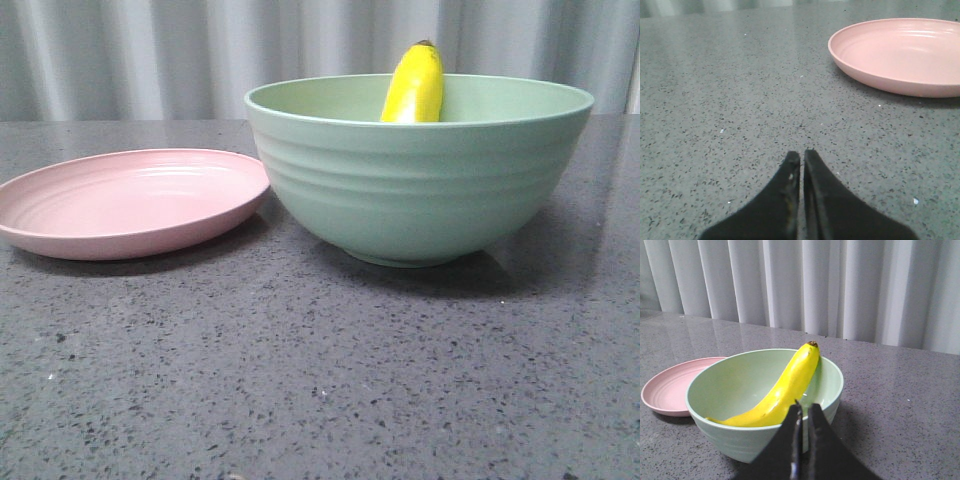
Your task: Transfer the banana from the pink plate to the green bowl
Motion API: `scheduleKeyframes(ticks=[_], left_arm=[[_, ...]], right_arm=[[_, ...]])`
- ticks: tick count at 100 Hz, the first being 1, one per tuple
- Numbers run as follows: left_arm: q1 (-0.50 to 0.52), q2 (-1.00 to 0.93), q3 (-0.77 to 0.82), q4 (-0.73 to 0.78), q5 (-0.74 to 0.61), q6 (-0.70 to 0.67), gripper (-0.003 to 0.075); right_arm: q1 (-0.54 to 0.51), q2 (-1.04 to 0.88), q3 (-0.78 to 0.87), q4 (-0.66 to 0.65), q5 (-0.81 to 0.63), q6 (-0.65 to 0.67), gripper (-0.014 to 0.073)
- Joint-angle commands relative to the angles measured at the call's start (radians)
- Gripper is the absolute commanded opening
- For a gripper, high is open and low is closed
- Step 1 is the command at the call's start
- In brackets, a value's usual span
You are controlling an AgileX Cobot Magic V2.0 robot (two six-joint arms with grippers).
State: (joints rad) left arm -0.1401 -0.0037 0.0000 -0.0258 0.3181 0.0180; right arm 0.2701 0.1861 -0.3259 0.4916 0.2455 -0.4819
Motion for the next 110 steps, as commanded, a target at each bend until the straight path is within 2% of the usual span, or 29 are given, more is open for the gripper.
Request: scheduleKeyframes(ticks=[1, 13, 34, 41, 54, 60, 79, 86, 110], left_arm=[[0.004, -0.028, 0.011, -0.001, -0.063, -0.004, -0.0020], [0.004, -0.028, 0.011, -0.001, -0.063, -0.004, -0.0020], [0.004, -0.028, 0.011, -0.001, -0.063, -0.004, -0.0020], [0.004, -0.028, 0.011, -0.001, -0.063, -0.004, -0.0020], [0.004, -0.028, 0.011, -0.001, -0.063, -0.004, -0.0020], [0.004, -0.028, 0.011, -0.001, -0.063, -0.004, -0.0020], [0.004, -0.028, 0.011, -0.001, -0.063, -0.004, -0.0020], [0.004, -0.028, 0.011, -0.001, -0.063, -0.004, -0.0020], [0.004, -0.028, 0.011, -0.001, -0.065, -0.004, -0.0020]], right_arm=[[-0.004, 0.010, -0.028, 0.009, -0.074, -0.007, -0.0065], [-0.009, 0.010, -0.009, 0.009, -0.095, -0.007, -0.0065], [-0.098, 0.008, 0.103, -0.012, -0.263, 0.008, -0.0065], [-0.143, 0.003, 0.135, -0.103, -0.270, 0.082, -0.0065], [-0.223, -0.026, 0.196, -0.361, -0.290, 0.355, -0.0065], [-0.249, -0.049, 0.225, -0.443, -0.330, 0.422, -0.0065], [-0.325, -0.139, 0.355, -0.460, -0.382, 0.482, -0.0065], [-0.337, -0.170, 0.354, -0.492, -0.263, 0.501, -0.0065], [-0.344, -0.220, 0.356, -0.506, -0.071, 0.500, -0.0065]])
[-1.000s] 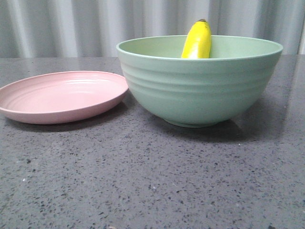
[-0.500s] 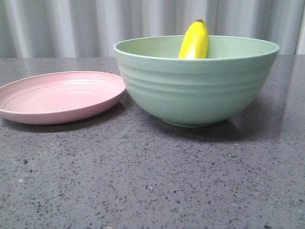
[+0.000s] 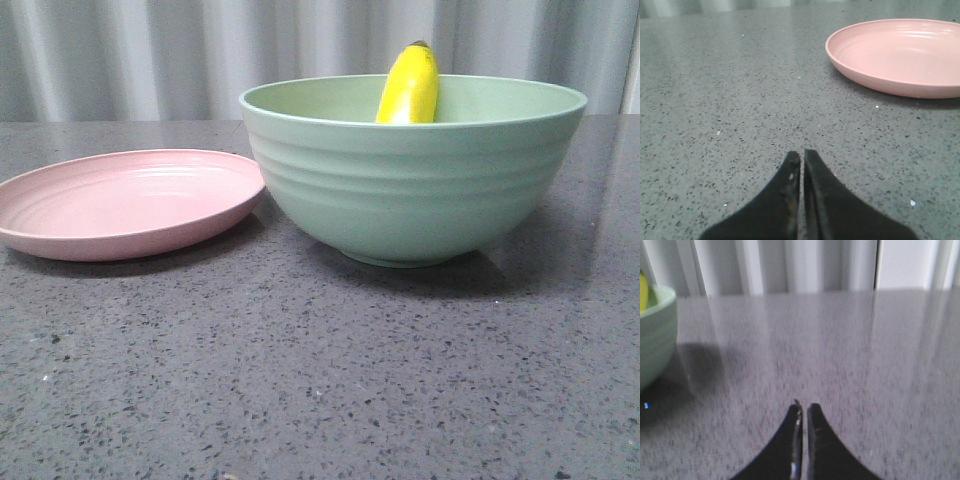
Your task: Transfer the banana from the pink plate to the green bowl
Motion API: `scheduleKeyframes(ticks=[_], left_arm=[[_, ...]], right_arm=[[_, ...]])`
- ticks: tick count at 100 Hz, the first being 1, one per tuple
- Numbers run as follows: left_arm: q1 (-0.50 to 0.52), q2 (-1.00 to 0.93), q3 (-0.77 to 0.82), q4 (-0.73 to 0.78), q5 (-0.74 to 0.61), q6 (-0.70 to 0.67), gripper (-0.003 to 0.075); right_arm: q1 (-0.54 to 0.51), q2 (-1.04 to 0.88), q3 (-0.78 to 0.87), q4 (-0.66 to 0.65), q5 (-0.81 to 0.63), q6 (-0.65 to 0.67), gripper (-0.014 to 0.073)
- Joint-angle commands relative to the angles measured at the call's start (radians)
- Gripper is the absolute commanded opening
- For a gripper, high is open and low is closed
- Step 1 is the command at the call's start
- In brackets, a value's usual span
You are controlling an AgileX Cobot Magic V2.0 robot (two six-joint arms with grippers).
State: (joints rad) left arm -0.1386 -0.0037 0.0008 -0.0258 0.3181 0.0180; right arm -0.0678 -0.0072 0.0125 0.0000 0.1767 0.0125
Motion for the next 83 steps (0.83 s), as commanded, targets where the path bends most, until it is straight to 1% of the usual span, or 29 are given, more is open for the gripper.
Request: scheduleKeyframes(ticks=[1, 22, 83], left_arm=[[0.002, -0.028, 0.010, -0.001, -0.065, -0.004, -0.0020], [0.002, -0.028, 0.010, -0.001, -0.065, -0.004, -0.0020], [0.002, -0.028, 0.010, -0.001, -0.065, -0.004, -0.0020]], right_arm=[[-0.006, -0.026, 0.018, -0.014, 0.003, 0.006, -0.0065], [-0.006, -0.026, 0.018, -0.013, 0.132, 0.006, -0.0065], [-0.006, -0.026, 0.018, -0.013, 0.130, 0.006, -0.0065]])
